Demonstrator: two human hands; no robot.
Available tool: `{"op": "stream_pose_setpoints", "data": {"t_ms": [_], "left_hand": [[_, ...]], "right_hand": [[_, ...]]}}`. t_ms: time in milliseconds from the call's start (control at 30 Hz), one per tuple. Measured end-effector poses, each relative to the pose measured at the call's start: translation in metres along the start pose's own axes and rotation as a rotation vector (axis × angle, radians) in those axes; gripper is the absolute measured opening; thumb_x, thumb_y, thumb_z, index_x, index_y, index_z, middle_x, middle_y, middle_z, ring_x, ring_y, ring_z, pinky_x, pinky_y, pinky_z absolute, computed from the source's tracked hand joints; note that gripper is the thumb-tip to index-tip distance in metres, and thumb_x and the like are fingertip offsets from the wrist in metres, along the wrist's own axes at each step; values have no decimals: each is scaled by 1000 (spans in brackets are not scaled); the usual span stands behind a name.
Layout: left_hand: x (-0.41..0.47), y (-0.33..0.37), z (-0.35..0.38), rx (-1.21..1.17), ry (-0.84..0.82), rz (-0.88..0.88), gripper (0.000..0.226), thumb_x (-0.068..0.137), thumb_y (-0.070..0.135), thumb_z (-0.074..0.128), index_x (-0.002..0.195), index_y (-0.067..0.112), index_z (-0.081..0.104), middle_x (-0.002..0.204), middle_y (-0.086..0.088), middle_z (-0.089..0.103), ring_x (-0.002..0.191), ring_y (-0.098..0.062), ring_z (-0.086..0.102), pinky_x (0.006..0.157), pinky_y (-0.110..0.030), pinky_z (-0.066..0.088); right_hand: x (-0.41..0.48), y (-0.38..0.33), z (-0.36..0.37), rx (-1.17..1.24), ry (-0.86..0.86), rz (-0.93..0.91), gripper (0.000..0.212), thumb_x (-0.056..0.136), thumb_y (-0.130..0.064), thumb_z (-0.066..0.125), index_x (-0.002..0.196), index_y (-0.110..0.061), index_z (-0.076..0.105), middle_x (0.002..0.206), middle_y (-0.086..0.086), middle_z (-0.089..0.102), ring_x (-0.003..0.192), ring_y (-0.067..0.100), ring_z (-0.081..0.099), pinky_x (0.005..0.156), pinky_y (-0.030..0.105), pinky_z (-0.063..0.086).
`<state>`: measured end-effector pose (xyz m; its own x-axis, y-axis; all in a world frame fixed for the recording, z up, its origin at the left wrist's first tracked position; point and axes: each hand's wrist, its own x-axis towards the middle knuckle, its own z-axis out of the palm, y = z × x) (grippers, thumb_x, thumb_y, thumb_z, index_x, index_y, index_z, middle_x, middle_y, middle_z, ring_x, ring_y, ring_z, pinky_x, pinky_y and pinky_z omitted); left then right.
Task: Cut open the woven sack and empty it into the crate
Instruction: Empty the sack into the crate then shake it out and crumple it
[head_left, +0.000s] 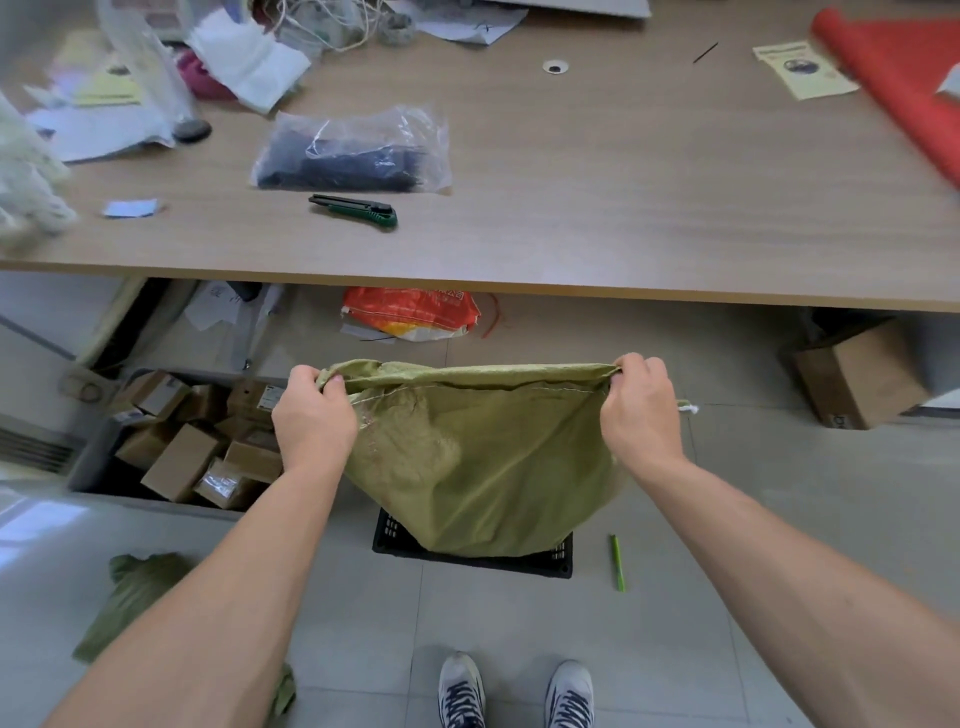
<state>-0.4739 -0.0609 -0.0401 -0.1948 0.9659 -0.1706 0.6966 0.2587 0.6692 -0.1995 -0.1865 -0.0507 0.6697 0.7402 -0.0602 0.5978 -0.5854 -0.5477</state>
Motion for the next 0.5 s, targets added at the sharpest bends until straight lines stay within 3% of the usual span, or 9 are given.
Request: {"op": "stream_pose_setpoints", "data": {"t_ms": [100,200,333,433,500], "left_hand": [[-1,0,-1,37,-20,-8,24,100,29,46,98,6,52,98,-14,57,86,-29,51,74,-36,38],[3,7,-4,-12,14,39,25,99,29,46,97,5,52,92,-12,58,84,-30,52,73,-36,38],[5,9,-5,34,-37,32,27,99,31,46,95,5,53,96,-16,59,86,-31,50,72,-35,36],[3,15,-6,-30,6,45,26,99,30,46,93,5,52,89,-12,58,84,-30,52,72,-36,37],[0,18,-2,-1,-22,12,29,99,32,45,93,5,52,91,-12,58,86,-30,52,72,-36,36]], "right_hand": [[-1,3,0,-32,-17,8,20,103,-12,32,104,-7,52,103,8,46,94,29,48,79,40,42],[-1,3,-3,32,49,-62,21,103,-11,34,103,-5,53,98,7,44,90,28,46,77,38,39],[1,8,-5,-88,-23,-52,21,103,-11,33,102,-4,53,98,8,46,91,29,47,72,35,33],[0,4,-8,-29,49,-73,20,102,-10,35,100,-4,53,95,6,44,87,28,46,71,34,33],[0,1,-6,-66,2,-32,20,102,-10,33,102,-6,52,99,7,46,90,29,48,72,36,35]]}}
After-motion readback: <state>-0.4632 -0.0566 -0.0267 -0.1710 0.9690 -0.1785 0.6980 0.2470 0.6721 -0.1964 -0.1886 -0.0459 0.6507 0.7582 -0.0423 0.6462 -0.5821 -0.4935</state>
